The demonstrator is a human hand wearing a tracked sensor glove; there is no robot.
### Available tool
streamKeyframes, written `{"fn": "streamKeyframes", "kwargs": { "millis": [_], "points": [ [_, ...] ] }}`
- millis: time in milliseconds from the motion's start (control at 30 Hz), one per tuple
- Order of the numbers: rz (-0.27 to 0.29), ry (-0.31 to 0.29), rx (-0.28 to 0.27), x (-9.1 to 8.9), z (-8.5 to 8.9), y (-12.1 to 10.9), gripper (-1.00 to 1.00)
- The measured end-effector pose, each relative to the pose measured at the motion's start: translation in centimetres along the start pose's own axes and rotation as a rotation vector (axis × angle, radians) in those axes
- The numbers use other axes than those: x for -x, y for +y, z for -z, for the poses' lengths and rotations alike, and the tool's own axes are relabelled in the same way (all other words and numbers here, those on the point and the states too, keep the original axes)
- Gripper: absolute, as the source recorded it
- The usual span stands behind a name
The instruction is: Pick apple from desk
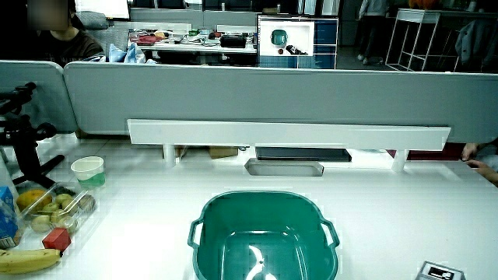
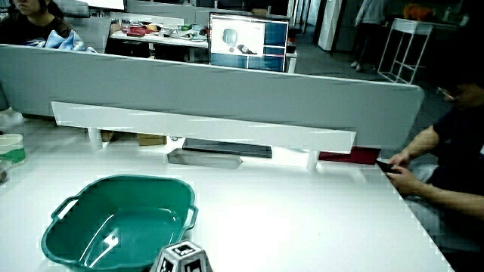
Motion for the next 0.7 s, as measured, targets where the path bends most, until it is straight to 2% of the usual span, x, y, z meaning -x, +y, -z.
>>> {"fn": "streamKeyframes", "kwargs": {
  "millis": [33, 67, 100, 133, 167, 200, 233, 267, 300, 333, 367, 400, 433, 467, 533, 700],
  "points": [
    [0.003, -0.004, 0.005, 0.1, 0.1, 0.2, 0.00],
    [0.020, -0.036, -0.027, -0.4, 0.9, 0.5, 0.00],
    [-0.002, -0.006, 0.007, 0.2, 0.1, 0.6, 0.00],
    [-0.001, 0.001, 0.008, 0.2, 0.3, 0.8, 0.00],
    [0.013, -0.055, -0.028, -0.2, 1.1, 1.1, 0.00],
    [-0.002, -0.007, 0.010, 0.3, 0.4, 1.2, 0.00],
    [0.021, -0.045, -0.026, -0.1, 1.0, 1.4, 0.00],
    [0.018, -0.045, -0.033, 0.0, 1.0, 1.6, 0.00],
    [0.012, -0.035, -0.018, -0.1, 1.3, 1.8, 0.00],
    [-0.003, 0.004, 0.019, 0.3, 0.8, 1.9, 0.00],
    [0.017, -0.040, -0.011, -0.1, 1.6, 2.2, 0.00],
    [-0.008, 0.004, 0.020, 0.3, 1.1, 2.3, 0.00],
    [0.033, -0.044, -0.010, -0.6, 2.6, 2.9, 0.00],
    [0.025, -0.049, -0.014, -0.1, 2.0, 2.9, 0.00],
    [0.013, -0.036, -0.013, -0.2, 2.4, 3.4, 0.00],
    [-0.007, -0.029, 0.009, 0.5, 2.1, 4.2, 0.00]
  ]
}}
